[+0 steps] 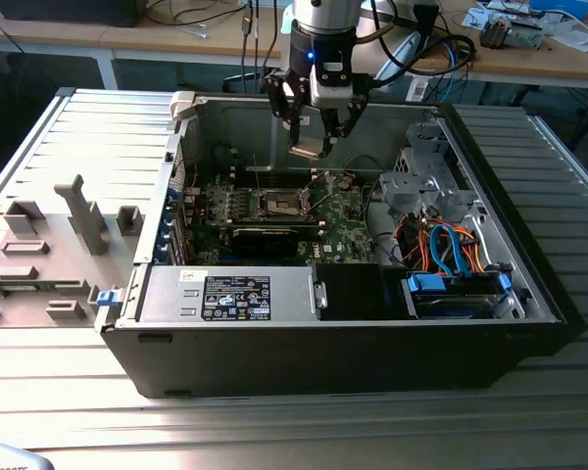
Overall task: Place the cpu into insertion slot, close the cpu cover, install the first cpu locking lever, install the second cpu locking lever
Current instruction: 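Place the cpu into insertion slot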
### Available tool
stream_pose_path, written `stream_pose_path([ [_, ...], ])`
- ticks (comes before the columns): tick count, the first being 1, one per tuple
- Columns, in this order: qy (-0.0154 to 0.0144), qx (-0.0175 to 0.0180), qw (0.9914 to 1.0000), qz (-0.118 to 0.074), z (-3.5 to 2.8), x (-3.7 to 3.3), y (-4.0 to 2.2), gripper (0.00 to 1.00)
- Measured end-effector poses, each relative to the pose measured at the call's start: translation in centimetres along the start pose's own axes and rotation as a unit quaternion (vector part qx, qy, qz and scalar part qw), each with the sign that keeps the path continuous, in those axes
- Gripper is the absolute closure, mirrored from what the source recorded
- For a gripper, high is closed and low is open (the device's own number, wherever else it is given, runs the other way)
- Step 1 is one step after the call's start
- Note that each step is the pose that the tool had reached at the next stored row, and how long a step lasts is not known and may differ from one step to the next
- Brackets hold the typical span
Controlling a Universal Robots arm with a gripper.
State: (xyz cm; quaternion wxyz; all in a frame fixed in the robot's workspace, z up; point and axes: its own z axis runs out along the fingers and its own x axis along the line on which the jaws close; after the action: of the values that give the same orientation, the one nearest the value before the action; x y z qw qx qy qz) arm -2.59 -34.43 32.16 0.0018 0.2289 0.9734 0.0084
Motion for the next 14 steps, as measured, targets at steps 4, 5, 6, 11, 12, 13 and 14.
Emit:
stream_pose_path([
  [4,-0.0001,0.0,0.99999,0.005,0.0,0.0,0.0,0.46],
  [5,-0.0001,0.0,0.99999,0.005,0.0,0.0,0.0,0.46],
  [6,-0.0001,0.0,0.99998,0.006,0.0,0.0,0.0,0.46],
  [11,-0.0002,0.0,0.99996,0.009,0.0,0.0,0.0,0.46],
  [12,-0.0002,0.0,0.99996,0.009,0.0,0.0,0.0,0.46],
  [13,-0.0002,0.0,0.99995,0.01,0.0,0.0,0.0,0.46],
  [14,-0.0002,0.0,0.99995,0.01,0.0,0.0,0.0,0.46],
])
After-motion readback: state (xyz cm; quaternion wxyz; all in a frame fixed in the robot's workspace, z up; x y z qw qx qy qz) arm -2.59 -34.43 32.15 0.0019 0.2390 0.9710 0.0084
